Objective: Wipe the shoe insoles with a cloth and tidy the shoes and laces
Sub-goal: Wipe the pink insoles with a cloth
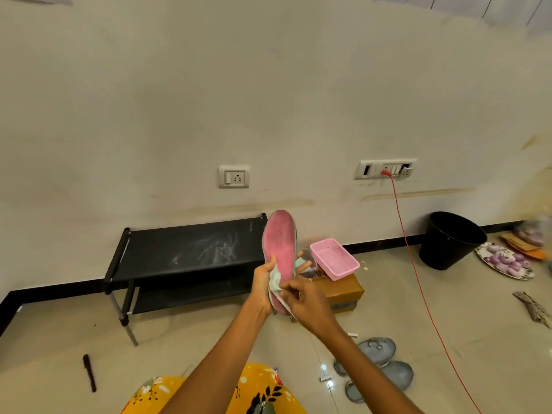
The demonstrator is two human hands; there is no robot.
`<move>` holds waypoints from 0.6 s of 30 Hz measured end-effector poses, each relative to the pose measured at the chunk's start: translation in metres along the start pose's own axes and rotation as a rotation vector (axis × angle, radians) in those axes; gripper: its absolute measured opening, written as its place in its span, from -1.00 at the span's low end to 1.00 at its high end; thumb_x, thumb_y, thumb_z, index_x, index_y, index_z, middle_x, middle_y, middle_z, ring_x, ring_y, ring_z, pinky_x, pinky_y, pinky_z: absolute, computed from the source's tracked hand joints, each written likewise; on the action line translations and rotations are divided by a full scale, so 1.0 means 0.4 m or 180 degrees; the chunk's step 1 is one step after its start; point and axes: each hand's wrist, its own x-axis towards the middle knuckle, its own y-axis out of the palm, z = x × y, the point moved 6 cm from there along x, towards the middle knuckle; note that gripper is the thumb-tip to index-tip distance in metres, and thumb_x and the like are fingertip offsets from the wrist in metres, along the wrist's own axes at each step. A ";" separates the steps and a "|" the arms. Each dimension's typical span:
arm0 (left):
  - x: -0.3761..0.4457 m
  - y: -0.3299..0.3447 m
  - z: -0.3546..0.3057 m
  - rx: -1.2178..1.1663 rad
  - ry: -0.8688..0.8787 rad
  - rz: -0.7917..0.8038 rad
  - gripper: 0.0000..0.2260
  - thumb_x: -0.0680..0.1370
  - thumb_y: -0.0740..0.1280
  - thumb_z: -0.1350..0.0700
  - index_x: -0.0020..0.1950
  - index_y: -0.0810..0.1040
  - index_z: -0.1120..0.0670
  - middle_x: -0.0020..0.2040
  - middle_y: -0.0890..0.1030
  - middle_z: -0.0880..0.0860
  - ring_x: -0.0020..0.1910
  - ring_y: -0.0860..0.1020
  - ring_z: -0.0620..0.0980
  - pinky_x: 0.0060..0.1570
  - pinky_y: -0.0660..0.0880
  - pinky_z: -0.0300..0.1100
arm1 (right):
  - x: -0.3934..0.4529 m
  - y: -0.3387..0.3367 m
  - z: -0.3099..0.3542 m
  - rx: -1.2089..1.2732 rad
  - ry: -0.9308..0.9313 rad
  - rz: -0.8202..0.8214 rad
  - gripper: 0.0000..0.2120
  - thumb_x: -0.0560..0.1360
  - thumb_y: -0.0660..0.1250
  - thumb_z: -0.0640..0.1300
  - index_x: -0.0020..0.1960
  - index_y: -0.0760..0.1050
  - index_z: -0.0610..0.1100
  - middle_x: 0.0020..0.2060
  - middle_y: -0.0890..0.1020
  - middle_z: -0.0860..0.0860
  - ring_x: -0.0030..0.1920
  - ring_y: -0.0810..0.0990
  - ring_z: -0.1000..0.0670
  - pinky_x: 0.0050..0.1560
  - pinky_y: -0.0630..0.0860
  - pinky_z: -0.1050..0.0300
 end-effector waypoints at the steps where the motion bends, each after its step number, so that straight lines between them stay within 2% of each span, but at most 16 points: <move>1: 0.005 -0.009 0.000 0.0064 0.0010 -0.0103 -0.51 0.52 0.16 -0.07 0.32 0.44 0.21 0.13 0.58 0.26 0.01 0.61 0.19 0.09 0.53 0.08 | 0.007 -0.015 -0.006 0.0063 -0.0012 0.0018 -0.82 0.51 0.33 -0.09 0.08 0.58 -0.12 0.00 0.62 -0.01 -0.02 0.57 0.06 -0.03 0.49 0.36; 2: 0.012 -0.015 0.000 0.0135 0.0026 -0.0201 -0.56 0.54 0.16 -0.04 0.28 0.47 0.22 0.02 0.63 0.23 -0.07 0.63 0.17 -0.02 0.59 0.04 | 0.024 -0.042 -0.016 0.0196 0.0061 -0.0162 -0.84 0.51 0.33 -0.13 0.07 0.58 -0.13 -0.01 0.61 -0.01 -0.03 0.56 0.06 -0.03 0.48 0.34; 4: 0.018 -0.020 -0.003 0.0437 0.0062 -0.0460 -0.67 0.58 0.17 0.00 0.17 0.50 0.21 -0.20 0.66 0.18 -0.26 0.63 0.14 -0.25 0.59 -0.05 | 0.070 -0.106 -0.035 0.0561 0.0294 -0.0771 -0.87 0.51 0.32 -0.20 0.05 0.56 -0.13 -0.07 0.59 0.00 -0.05 0.54 0.04 -0.03 0.49 0.25; 5: 0.021 -0.016 -0.002 0.0557 0.0072 -0.0512 -0.70 0.59 0.18 0.00 0.13 0.50 0.21 -0.25 0.66 0.17 -0.30 0.63 0.13 -0.29 0.57 -0.07 | 0.093 -0.124 -0.043 0.0571 0.0363 -0.0921 -0.87 0.52 0.31 -0.21 0.06 0.56 -0.13 -0.09 0.58 0.02 -0.06 0.54 0.04 -0.05 0.48 0.23; 6: 0.026 -0.007 0.001 0.0579 0.0060 -0.0516 -0.71 0.59 0.19 0.00 0.12 0.50 0.20 -0.25 0.64 0.17 -0.29 0.62 0.13 -0.27 0.56 -0.07 | 0.112 -0.122 -0.049 0.0382 0.0401 -0.0887 -0.85 0.53 0.29 -0.20 0.08 0.57 -0.15 -0.09 0.57 0.03 -0.08 0.53 0.04 -0.07 0.46 0.24; 8: 0.040 0.015 0.004 0.0509 0.0073 -0.0469 -0.70 0.59 0.18 0.01 0.16 0.50 0.20 -0.15 0.62 0.19 -0.15 0.58 0.14 -0.10 0.54 -0.01 | 0.128 -0.080 -0.063 0.0023 0.0390 -0.0625 -0.83 0.54 0.28 -0.16 0.09 0.58 -0.14 -0.06 0.60 0.00 -0.09 0.54 0.04 -0.08 0.48 0.25; 10: 0.069 0.026 0.007 0.0335 0.0025 -0.0377 -0.62 0.57 0.17 0.01 0.25 0.50 0.23 0.07 0.61 0.23 0.08 0.56 0.19 0.13 0.51 0.05 | 0.103 -0.031 -0.079 0.0088 0.0369 -0.0602 -0.85 0.54 0.27 -0.14 0.05 0.59 -0.12 -0.06 0.60 0.01 -0.09 0.56 0.06 -0.06 0.51 0.31; 11: 0.083 0.025 0.010 0.0215 -0.0024 -0.0336 -0.58 0.56 0.17 0.00 0.29 0.47 0.24 0.17 0.57 0.25 0.15 0.54 0.21 0.17 0.50 0.07 | 0.079 -0.013 -0.084 0.0171 0.0358 -0.0606 -0.86 0.54 0.28 -0.13 0.03 0.58 -0.12 -0.08 0.59 0.03 -0.10 0.55 0.09 -0.08 0.48 0.39; 13: 0.102 0.012 0.019 0.0000 -0.0146 -0.0254 -0.57 0.58 0.13 -0.01 0.29 0.45 0.27 0.20 0.56 0.29 0.10 0.58 0.23 0.05 0.57 0.06 | 0.041 0.015 -0.102 0.0353 0.0285 -0.0397 -0.87 0.53 0.30 -0.12 0.02 0.56 -0.13 -0.09 0.57 0.05 -0.12 0.54 0.15 -0.18 0.44 0.46; 15: 0.119 -0.006 0.035 -0.0037 -0.0257 -0.0159 -0.57 0.60 0.10 -0.02 0.28 0.45 0.27 0.06 0.62 0.29 -0.08 0.65 0.21 -0.15 0.63 0.03 | 0.020 0.018 -0.130 0.0492 0.0249 -0.0177 -0.87 0.52 0.32 -0.14 0.03 0.55 -0.15 -0.08 0.57 0.04 -0.12 0.53 0.18 -0.20 0.44 0.47; 18: 0.158 -0.037 0.056 0.0495 -0.0289 -0.0385 -0.60 0.59 0.17 0.02 0.31 0.45 0.25 -0.04 0.63 0.23 -0.15 0.61 0.18 -0.12 0.57 0.01 | 0.041 -0.035 -0.201 0.1209 0.0707 -0.0663 -0.91 0.52 0.30 -0.22 0.02 0.52 -0.18 -0.05 0.56 -0.03 -0.09 0.53 0.11 -0.20 0.45 0.38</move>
